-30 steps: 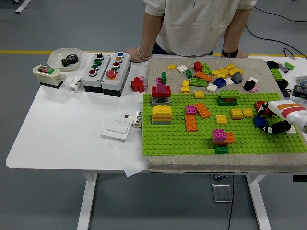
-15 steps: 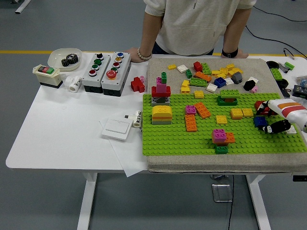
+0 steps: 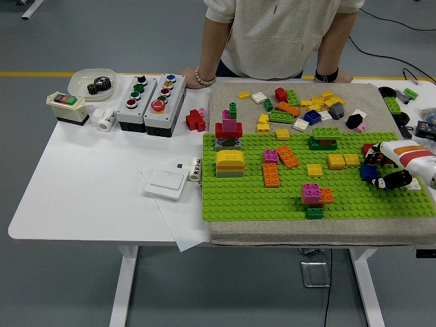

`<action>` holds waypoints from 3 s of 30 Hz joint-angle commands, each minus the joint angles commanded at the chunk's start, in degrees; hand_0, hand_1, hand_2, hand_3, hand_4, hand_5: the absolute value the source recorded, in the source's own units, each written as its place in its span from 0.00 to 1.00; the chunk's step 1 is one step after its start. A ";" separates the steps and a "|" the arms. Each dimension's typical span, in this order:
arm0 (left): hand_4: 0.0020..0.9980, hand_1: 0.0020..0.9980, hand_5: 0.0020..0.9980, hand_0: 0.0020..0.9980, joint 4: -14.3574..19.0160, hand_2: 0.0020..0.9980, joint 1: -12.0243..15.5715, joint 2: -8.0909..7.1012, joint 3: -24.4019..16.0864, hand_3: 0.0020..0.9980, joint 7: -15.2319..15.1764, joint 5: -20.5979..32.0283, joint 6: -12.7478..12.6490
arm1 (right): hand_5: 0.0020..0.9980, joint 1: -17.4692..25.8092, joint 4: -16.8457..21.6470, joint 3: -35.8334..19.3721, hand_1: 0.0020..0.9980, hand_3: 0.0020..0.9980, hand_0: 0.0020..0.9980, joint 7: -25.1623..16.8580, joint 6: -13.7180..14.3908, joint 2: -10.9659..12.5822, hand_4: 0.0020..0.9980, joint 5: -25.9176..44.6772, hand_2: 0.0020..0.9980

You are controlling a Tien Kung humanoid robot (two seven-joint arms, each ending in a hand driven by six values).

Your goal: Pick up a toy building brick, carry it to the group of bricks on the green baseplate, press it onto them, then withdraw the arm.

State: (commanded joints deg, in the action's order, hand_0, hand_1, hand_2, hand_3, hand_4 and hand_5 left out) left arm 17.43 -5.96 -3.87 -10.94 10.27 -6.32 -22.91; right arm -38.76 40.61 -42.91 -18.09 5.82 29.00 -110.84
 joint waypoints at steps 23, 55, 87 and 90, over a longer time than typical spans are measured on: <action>0.65 0.73 0.67 0.74 0.04 0.73 -0.14 0.01 0.00 0.59 0.06 -0.04 0.02 | 0.33 0.23 0.01 0.15 0.40 0.49 0.21 -0.63 0.78 -0.01 0.73 1.07 0.49; 0.65 0.73 0.67 0.74 -0.09 0.73 -0.15 0.02 0.21 0.59 -0.15 0.28 0.12 | 0.38 0.95 7.59 -0.65 0.36 0.49 0.18 -1.34 1.14 3.29 0.70 -4.97 0.47; 0.65 0.73 0.67 0.74 -0.30 0.73 0.23 -0.17 0.16 0.59 -0.27 0.20 0.07 | 0.38 4.50 41.34 -1.26 0.37 0.49 0.18 6.75 -4.65 11.83 0.68 -12.51 0.48; 0.65 0.73 0.67 0.74 -0.30 0.73 0.22 -0.16 0.22 0.59 -0.31 0.27 0.05 | 0.39 4.42 43.46 -0.78 0.37 0.50 0.18 8.58 -5.94 11.76 0.70 -13.05 0.48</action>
State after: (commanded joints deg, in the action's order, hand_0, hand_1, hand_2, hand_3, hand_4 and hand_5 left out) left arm 17.13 -5.74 -4.03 -10.72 9.96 -6.05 -22.86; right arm -34.34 84.07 -43.69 -9.51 -0.11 40.76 -123.88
